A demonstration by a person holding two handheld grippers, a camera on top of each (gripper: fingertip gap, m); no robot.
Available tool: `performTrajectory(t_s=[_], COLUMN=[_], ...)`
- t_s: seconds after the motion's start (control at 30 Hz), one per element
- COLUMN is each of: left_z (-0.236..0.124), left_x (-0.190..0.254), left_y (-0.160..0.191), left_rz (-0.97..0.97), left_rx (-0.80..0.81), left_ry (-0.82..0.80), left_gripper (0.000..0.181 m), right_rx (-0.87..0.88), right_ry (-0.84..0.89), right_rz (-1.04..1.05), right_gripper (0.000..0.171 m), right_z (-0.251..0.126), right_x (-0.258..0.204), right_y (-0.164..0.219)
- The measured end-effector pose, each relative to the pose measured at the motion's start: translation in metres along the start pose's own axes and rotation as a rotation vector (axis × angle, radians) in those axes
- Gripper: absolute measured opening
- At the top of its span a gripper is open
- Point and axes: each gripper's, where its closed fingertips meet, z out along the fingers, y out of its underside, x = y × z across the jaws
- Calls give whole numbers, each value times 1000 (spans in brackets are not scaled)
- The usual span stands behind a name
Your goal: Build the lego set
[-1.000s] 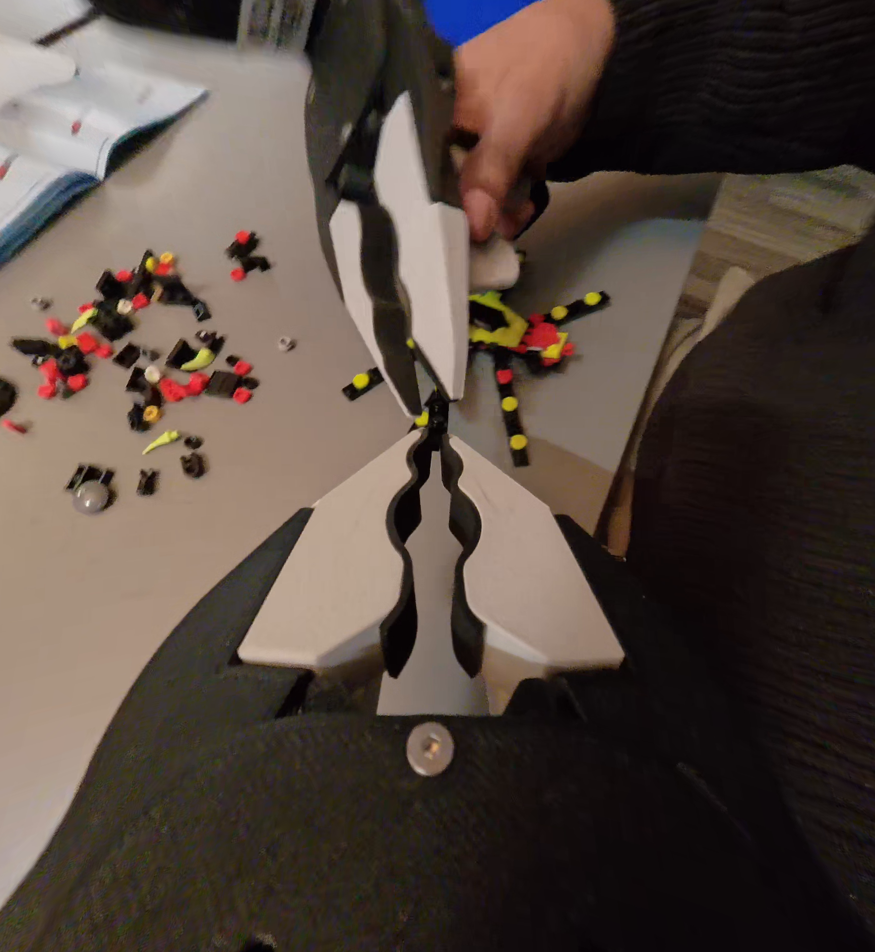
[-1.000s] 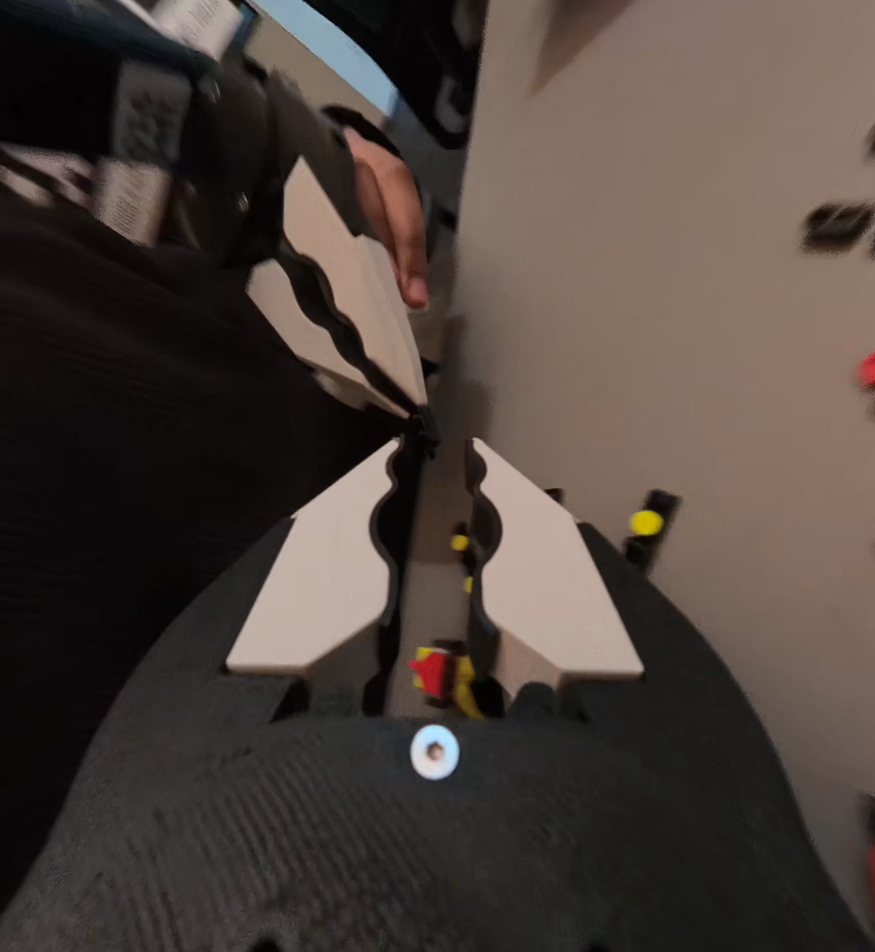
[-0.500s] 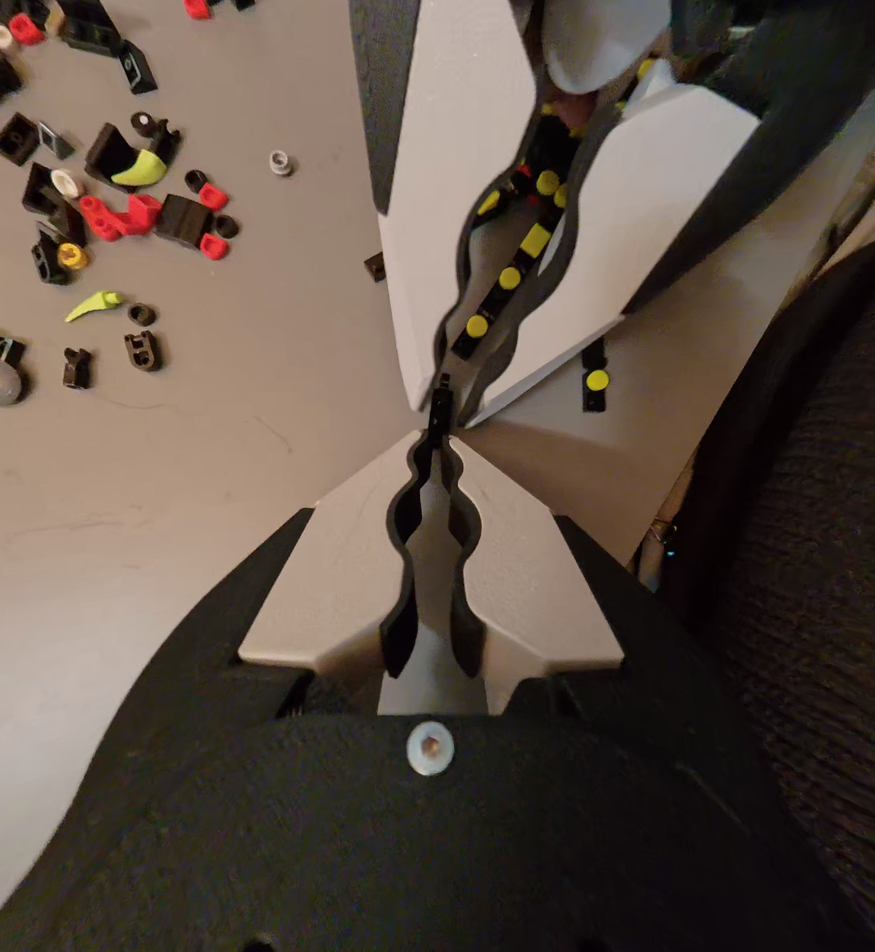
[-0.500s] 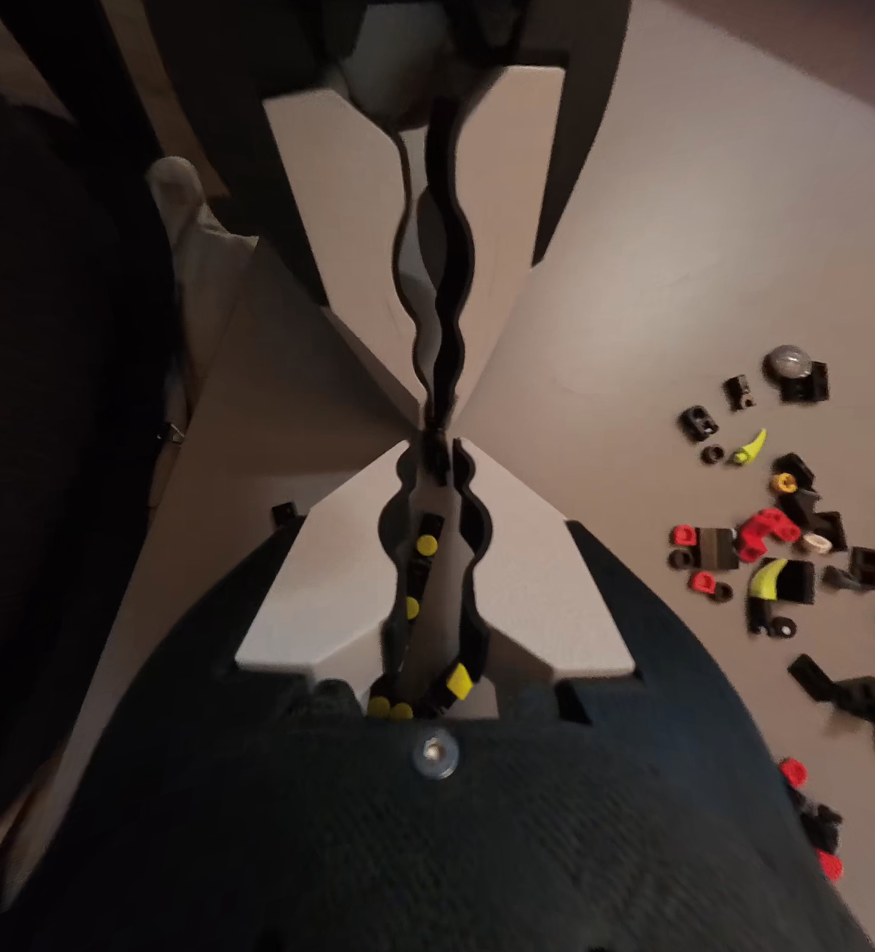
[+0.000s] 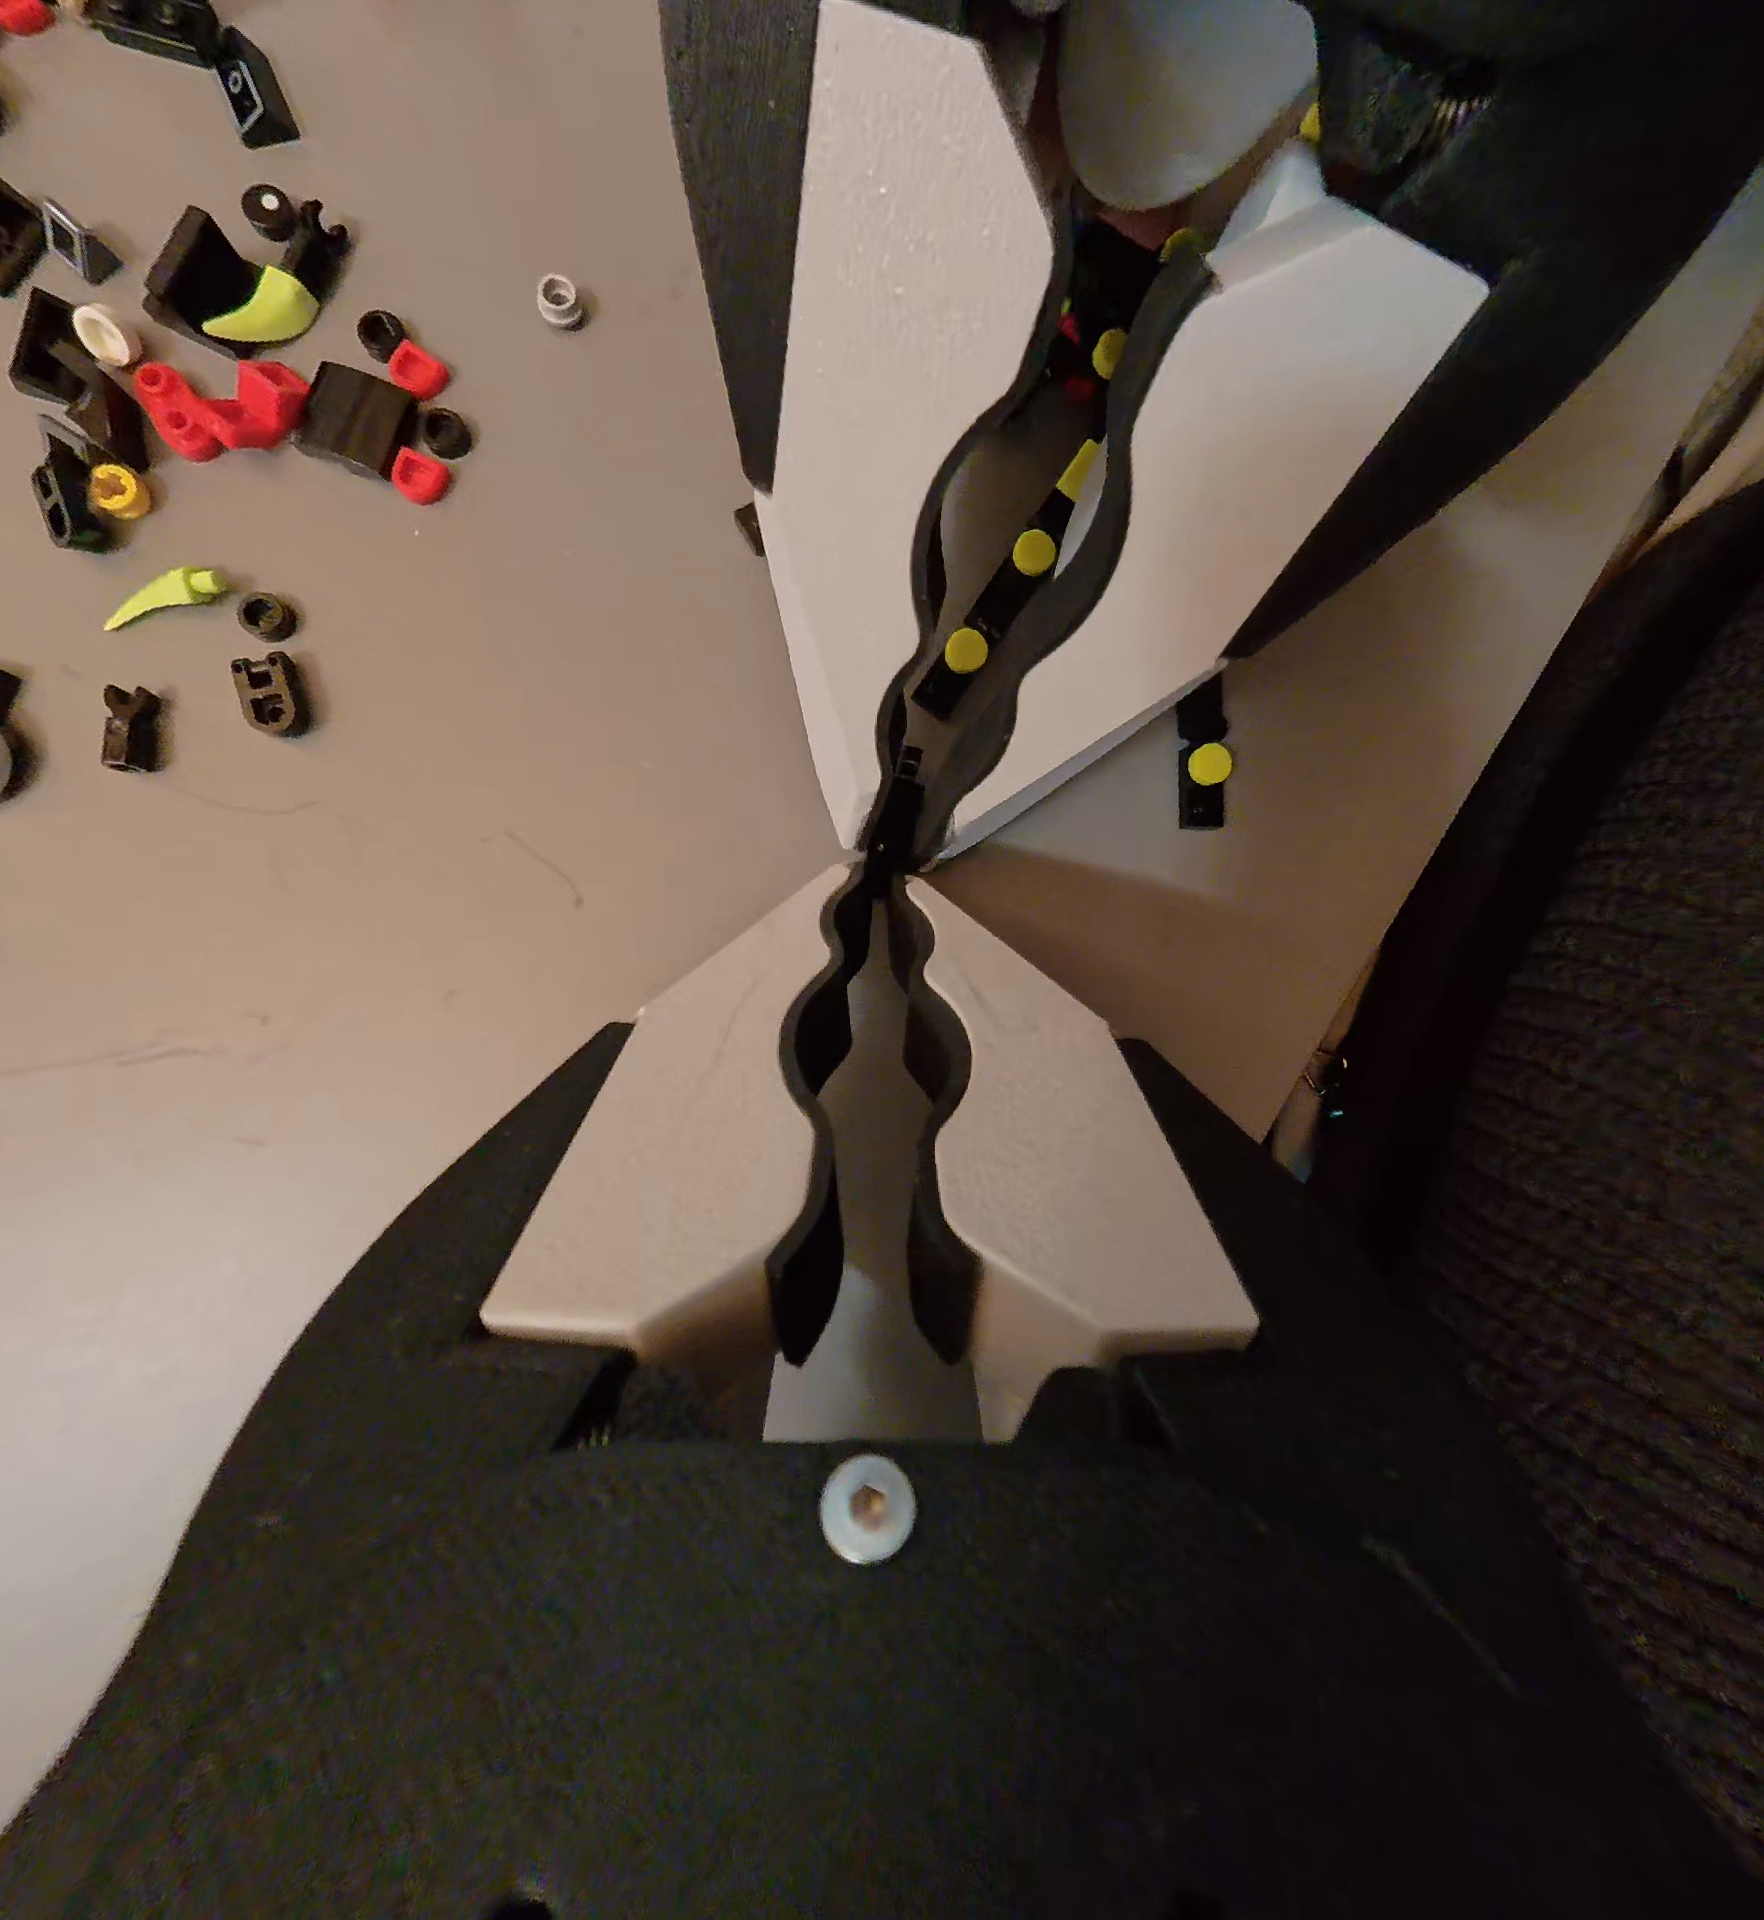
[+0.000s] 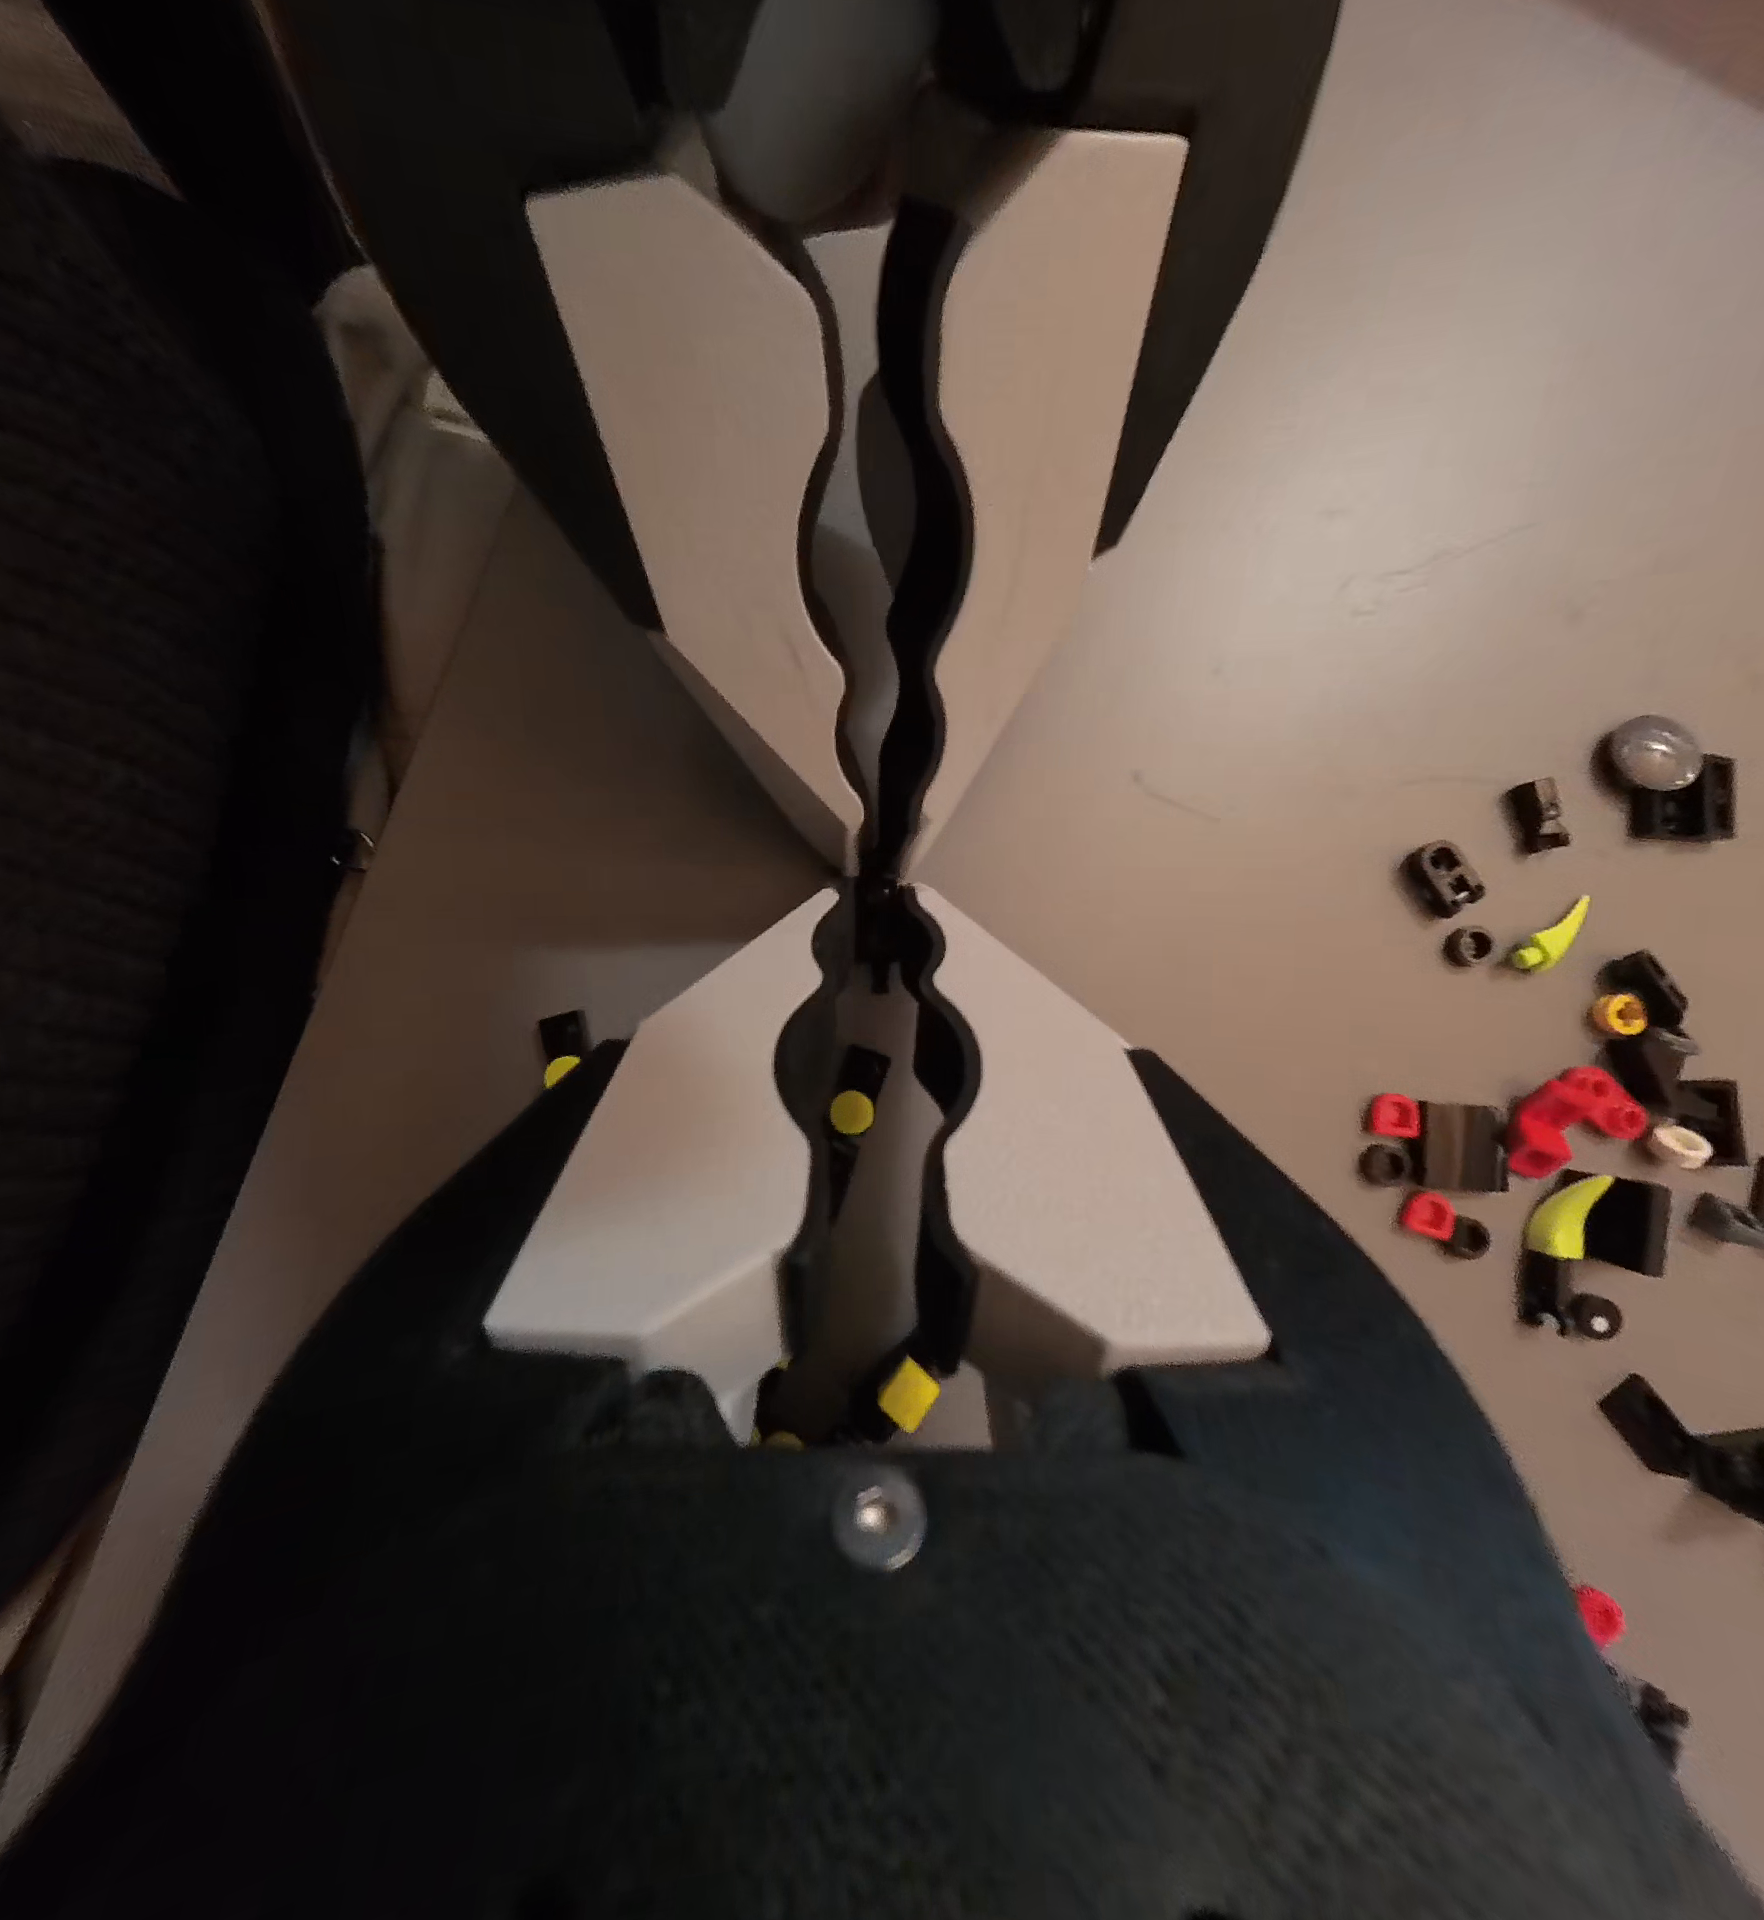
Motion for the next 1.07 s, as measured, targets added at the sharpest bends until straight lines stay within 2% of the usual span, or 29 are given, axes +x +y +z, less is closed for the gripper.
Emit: performTrajectory(t_s=[0.47,0.6,0.67,0.8,0.93,1.0,1.07], left_z=[-3,-40,-58,-84,-100,-100,-98], left_x=[-2,-21,-30,-11,4,1,5], left_y=[-4,-39,-51,-80,-105,-112,-120], left_rz=[11,-112,-200,-378,-482,-465,-368], left_rx=[27,354,483,708,866,912,927], left_ry=[-26,-52,-23,266,457,388,296], left_gripper=[2,3,21,28,34,39,40], right_rx=[181,467,656,937,1034,1081,1155], right_ry=[-60,-28,-49,-161,-244,-285,-342], right_rz=[114,262,390,622,712,784,900], right_gripper=[5,6,5,5,5,5,5], right_z=[-10,-56,-88,-130,-143,-151,-161], right_x=[5,30,43,45,27,18,13], right_y=[-8,-35,-47,-58,-56,-54,-50])
